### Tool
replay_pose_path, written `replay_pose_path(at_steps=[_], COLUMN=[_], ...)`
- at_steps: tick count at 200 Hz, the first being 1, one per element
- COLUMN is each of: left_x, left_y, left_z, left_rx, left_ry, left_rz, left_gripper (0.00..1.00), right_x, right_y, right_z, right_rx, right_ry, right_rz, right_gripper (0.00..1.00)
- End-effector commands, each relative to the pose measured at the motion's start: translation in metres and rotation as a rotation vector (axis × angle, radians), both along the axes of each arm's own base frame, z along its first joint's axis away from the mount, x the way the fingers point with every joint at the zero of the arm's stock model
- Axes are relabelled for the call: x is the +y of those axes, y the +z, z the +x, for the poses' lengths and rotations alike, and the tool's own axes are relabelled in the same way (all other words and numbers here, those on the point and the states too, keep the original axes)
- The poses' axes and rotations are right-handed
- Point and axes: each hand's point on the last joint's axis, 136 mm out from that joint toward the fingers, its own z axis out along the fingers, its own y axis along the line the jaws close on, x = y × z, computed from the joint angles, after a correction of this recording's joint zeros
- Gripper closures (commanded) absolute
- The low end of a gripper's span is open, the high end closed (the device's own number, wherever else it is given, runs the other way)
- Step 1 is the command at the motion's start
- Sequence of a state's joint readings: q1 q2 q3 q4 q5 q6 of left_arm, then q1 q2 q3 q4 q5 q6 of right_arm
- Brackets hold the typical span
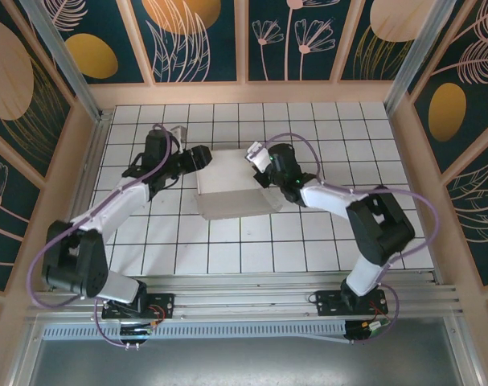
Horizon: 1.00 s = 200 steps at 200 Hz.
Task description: Fold the paper box
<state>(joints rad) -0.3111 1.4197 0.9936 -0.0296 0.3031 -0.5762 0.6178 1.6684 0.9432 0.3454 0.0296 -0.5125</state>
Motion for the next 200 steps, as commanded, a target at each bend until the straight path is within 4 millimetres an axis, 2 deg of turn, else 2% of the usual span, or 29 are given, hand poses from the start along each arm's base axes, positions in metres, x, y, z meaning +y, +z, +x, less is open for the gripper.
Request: replay_pose_path(at_steps=[1, 25, 60, 78, 81, 101, 115, 127, 147, 169, 172, 200], left_x=[0.000, 0.008, 0.022, -0.001, -0.008, -0.038, -0.044, -0.051, -0.075, -0.088, -0.090, -0.094], left_y=[0.053, 0.066, 0.056, 0.042, 0.048, 0.022, 0.014, 0.015, 0.025, 0.024, 0.015, -0.014], left_z=[-0.007, -0.017, -0.011, -0.017, -0.019, -0.031, -0.033, -0.032, -0.044, -0.049, -0.047, -0.044], left_rx=[-0.246, -0.344, -0.289, -0.216, -0.222, -0.127, -0.130, -0.152, -0.190, -0.160, -0.133, -0.051], left_ry=[-0.038, -0.020, 0.056, -0.109, -0.163, -0.448, -0.545, -0.604, -0.782, -0.906, -0.918, -0.950], left_rz=[0.004, 0.018, 0.080, 0.090, 0.088, 0.136, 0.175, 0.166, 0.041, -0.049, -0.063, -0.076], left_gripper=[0.26, 0.22, 0.21, 0.22, 0.22, 0.21, 0.21, 0.18, 0.13, 0.08, 0.07, 0.05], right_x=[0.003, 0.000, 0.001, 0.001, 0.001, 0.001, 0.002, 0.001, -0.003, -0.005, -0.005, -0.003], right_y=[0.061, 0.070, 0.079, 0.081, 0.080, 0.076, 0.075, 0.078, 0.079, 0.079, 0.080, 0.078], right_z=[-0.003, -0.007, -0.010, -0.010, -0.010, -0.012, -0.020, -0.024, -0.025, -0.027, -0.028, -0.031], right_rx=[-0.331, -0.444, -0.529, -0.542, -0.541, -0.530, -0.526, -0.525, -0.519, -0.502, -0.501, -0.483], right_ry=[0.040, 0.055, 0.064, 0.070, 0.075, 0.095, 0.149, 0.175, 0.199, 0.230, 0.234, 0.265], right_rz=[0.027, 0.007, 0.031, 0.032, 0.031, 0.017, 0.031, 0.048, 0.053, 0.056, 0.060, 0.070], right_gripper=[1.00, 1.00, 1.00, 1.00, 1.00, 1.00, 1.00, 1.00, 1.00, 1.00, 1.00, 1.00])
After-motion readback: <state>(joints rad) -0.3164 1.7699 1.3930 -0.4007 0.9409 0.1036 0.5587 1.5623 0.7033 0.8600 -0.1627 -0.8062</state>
